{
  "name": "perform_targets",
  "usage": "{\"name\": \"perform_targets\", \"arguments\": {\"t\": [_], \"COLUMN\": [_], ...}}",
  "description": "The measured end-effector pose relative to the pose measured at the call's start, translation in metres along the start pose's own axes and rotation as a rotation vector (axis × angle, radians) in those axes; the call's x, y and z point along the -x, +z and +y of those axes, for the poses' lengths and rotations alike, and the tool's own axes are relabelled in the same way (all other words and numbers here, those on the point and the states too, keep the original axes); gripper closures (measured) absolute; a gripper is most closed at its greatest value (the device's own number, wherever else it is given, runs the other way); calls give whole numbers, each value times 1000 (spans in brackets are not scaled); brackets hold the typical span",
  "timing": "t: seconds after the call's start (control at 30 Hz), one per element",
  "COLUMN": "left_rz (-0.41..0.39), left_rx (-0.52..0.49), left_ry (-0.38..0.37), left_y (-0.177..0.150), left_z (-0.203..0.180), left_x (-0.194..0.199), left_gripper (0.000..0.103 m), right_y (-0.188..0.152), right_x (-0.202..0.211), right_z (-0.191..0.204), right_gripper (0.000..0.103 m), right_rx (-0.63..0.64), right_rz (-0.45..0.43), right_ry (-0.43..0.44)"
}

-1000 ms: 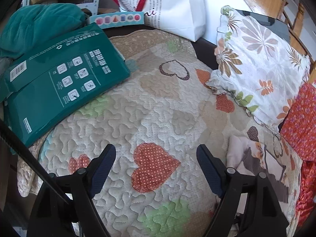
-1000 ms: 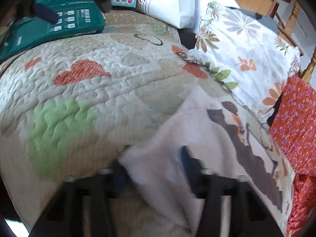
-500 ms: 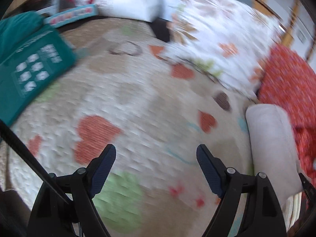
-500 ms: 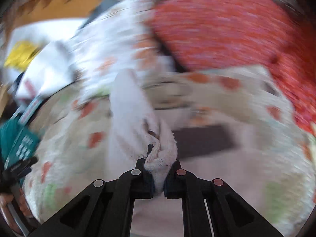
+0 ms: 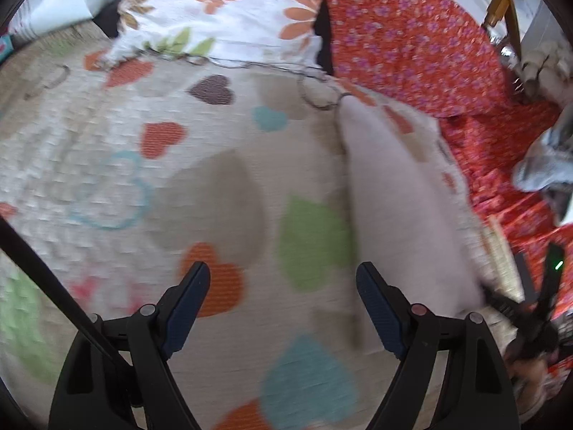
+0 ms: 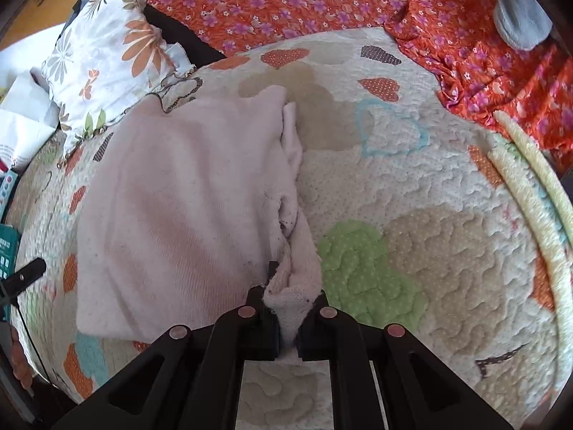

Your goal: Fold small clothes

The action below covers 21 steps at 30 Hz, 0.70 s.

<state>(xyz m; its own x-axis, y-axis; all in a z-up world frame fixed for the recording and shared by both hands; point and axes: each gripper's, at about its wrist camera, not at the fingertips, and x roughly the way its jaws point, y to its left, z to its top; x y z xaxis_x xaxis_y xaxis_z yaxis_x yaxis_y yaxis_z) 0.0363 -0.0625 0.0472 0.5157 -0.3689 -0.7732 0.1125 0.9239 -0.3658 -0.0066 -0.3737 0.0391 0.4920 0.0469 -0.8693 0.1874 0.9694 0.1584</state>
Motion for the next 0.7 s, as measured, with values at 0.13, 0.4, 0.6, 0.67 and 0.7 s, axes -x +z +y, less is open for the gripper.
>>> {"name": "perform_targets", "arguments": {"t": [0.13, 0.4, 0.6, 0.67, 0.7], "left_rz": [36, 113, 200, 206, 200], "left_rx": [59, 60, -13, -11, -10], "left_ry": [-83, -288, -220, -241, -240], "left_y": [12, 35, 21, 35, 42], "left_z": [-12, -41, -71, -73, -73], "left_x": [-26, -79, -99, -85, -78], "left_gripper": [20, 13, 60, 68, 69], "right_y": [5, 78, 91, 101, 103], "right_x": [18, -15, -84, -69, -62], "right_z": [0, -8, 0, 9, 11], "right_gripper": [93, 25, 71, 76, 76], "right_rx": [30, -20, -109, -104, -101], "right_rz": [-12, -100, 32, 6, -17], "right_ry": [72, 151, 259, 347, 378]}}
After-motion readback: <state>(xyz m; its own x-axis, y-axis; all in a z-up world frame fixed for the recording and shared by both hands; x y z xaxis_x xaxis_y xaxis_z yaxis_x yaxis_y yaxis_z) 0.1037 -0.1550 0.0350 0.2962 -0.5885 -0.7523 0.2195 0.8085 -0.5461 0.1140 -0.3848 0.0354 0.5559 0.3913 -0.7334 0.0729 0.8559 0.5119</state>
